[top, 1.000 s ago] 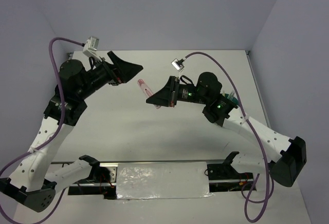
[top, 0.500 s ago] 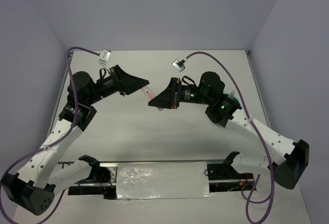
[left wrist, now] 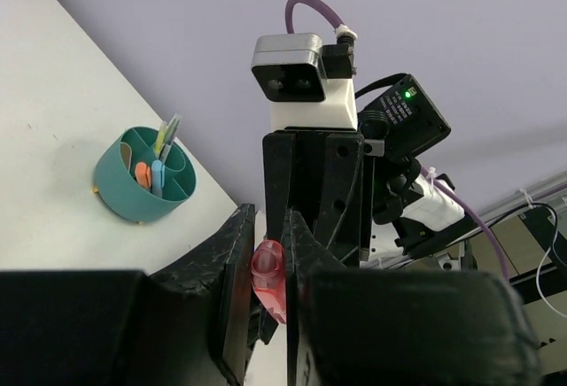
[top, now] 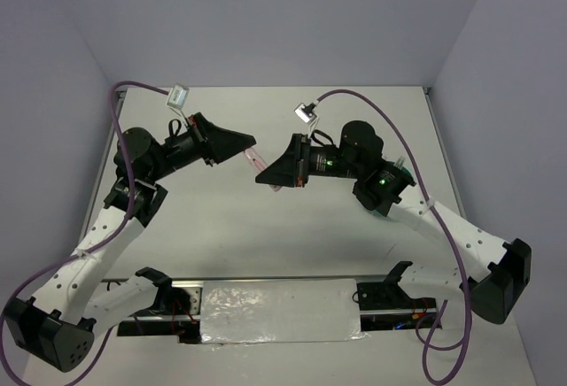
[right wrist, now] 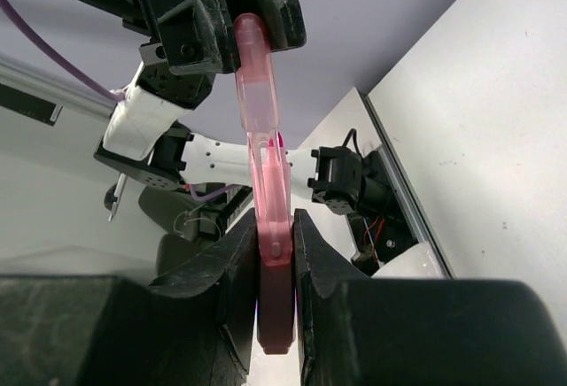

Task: Sort the stationery into containers
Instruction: Close the pen cap on the pen.

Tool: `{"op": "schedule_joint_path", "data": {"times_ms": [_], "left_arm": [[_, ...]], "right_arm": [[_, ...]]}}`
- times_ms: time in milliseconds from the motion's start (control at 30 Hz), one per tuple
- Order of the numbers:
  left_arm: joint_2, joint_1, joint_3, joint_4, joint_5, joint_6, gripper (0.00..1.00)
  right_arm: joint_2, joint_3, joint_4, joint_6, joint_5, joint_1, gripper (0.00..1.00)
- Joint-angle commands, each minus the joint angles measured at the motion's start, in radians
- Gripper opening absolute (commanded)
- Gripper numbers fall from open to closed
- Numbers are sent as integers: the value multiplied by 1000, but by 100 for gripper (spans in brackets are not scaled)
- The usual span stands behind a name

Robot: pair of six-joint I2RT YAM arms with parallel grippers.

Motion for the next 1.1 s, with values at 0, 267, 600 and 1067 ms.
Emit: {"op": "schedule_joint_path", "data": {"times_ms": [0, 267, 600, 1067], "left_arm": [[-11, -1, -5, 28, 32, 16, 0], [1, -1, -60, 118, 42, -48, 0], [4, -18, -95, 196, 53, -96, 0], [-48, -285, -223, 68, -62, 11, 0]], "right_arm": [[-12, 66, 102, -5, -4, -2, 0], [-14, 86, 167, -26, 11, -2, 0], [100, 201, 231, -19, 16, -4, 0], [462, 801, 69, -48, -85, -41, 0]]}}
